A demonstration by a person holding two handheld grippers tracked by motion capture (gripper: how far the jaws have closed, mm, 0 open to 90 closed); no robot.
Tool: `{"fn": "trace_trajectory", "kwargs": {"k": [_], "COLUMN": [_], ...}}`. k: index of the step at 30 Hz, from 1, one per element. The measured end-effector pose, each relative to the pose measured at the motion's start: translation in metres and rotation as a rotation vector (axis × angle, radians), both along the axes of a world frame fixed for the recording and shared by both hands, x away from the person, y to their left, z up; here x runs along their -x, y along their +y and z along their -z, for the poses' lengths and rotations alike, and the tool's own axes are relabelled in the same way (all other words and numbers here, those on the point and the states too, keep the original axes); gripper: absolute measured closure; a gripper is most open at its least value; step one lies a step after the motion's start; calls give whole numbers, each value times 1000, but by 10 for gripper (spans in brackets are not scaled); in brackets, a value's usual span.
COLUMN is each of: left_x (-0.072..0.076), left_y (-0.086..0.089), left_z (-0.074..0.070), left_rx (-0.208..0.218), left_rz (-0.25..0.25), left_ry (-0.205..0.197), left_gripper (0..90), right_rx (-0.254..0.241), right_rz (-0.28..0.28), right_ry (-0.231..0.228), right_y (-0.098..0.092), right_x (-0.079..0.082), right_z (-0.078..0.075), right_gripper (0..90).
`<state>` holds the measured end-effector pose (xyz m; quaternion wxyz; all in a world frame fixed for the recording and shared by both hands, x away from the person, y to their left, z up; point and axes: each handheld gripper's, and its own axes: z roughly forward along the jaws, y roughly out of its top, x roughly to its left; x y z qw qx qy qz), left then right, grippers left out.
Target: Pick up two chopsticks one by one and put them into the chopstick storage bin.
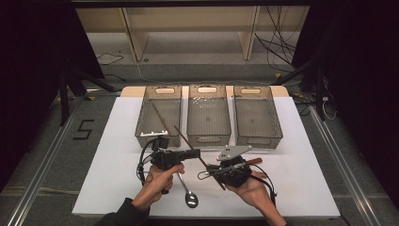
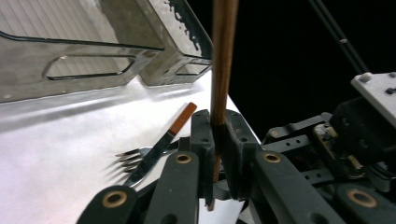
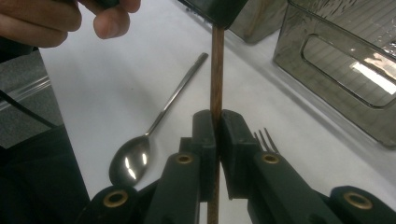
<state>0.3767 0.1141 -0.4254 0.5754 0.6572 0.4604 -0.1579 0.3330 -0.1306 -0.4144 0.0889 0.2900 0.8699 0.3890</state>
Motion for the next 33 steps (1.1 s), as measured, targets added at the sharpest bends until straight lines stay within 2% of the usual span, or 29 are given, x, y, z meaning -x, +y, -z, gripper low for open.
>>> {"fn": "trace_trajectory", "kwargs": {"k": [5,8,12,20,26,33], "left_x": [0,-1,-4,-16,-26,-37], "left_y": [1,4,11,36,53,69], "left_z": [-2,-5,-10,-22,-32,-48], "left_rx": [-9,-12,-24,-42,-58,-91], "left_rz": [5,2,-7,-39,-66,-89], "left_ry": [-11,-18,-32,-44,-51,-75], "left_gripper": [839,840,840,839,838,838], "right_rx": [-15,-36,-58,-50,-51,-65], "right_rz": [1,0,3,13,40,68], "right_ry": [4,17,17,30,33,19], "right_y": [-1,-5,-10,-18,-26,-38], "right_x": [0,-1,-1,1,2,6], "right_z": [0,-3,-6,-5,0,3], "right_gripper": [834,719,620,445,368,320]}}
